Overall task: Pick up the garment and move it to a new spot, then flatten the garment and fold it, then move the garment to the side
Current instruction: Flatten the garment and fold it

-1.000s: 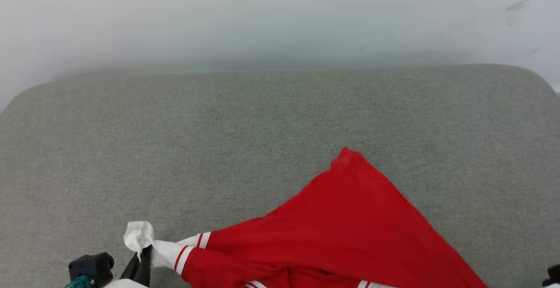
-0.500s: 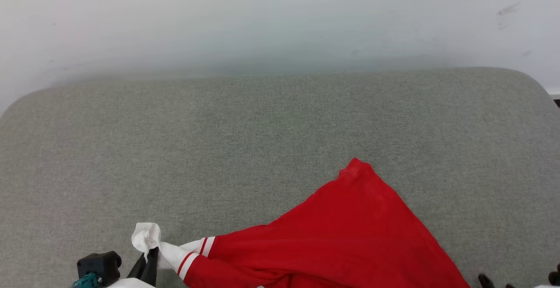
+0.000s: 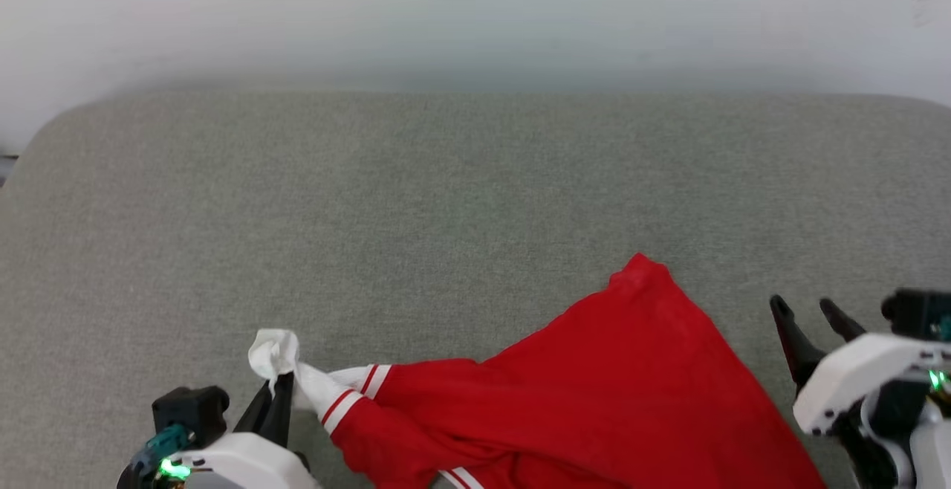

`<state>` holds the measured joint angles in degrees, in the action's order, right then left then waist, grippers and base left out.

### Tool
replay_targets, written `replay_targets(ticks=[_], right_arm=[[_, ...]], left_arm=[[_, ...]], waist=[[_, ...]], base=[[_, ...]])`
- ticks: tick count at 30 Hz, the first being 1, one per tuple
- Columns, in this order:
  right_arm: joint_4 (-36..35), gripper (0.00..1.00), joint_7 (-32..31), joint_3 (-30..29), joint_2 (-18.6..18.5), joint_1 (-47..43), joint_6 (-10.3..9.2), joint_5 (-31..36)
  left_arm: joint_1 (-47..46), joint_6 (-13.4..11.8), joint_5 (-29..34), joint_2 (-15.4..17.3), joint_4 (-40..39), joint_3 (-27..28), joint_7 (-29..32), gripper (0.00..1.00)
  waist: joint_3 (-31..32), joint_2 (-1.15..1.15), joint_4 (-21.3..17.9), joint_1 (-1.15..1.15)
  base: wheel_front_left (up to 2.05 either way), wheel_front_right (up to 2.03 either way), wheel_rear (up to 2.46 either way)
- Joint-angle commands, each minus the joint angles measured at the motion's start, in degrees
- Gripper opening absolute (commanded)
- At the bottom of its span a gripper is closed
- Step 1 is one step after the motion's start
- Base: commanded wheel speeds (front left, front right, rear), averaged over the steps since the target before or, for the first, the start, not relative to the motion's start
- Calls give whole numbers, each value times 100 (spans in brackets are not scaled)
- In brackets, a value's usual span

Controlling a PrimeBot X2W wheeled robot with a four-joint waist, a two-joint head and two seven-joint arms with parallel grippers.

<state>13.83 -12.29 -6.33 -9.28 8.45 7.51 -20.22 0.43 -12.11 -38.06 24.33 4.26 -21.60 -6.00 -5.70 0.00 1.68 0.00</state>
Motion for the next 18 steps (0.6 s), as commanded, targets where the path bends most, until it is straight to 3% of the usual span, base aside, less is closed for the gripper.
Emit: replay_targets(ticks=[1, 12, 18], right_arm=[[61, 100, -104, 91, -133, 208, -4, -65], [418, 100, -2565, 1682, -1161, 1684, -4, -866], [503, 100, -3043, 2477, -1580, 2122, -4, -1251]], left_arm=[[-105, 14, 31, -42, -21, -14, -30, 0], [-516, 146, 138, -255, -33, -197, -224, 0], [-695, 219, 130, -338, 66, -237, -312, 0]], waist=[[-154, 0, 113, 0], [-749, 0, 559, 0], [-986, 0, 772, 0]], base=[[0, 0, 0], [0, 0, 0], [0, 0, 0]])
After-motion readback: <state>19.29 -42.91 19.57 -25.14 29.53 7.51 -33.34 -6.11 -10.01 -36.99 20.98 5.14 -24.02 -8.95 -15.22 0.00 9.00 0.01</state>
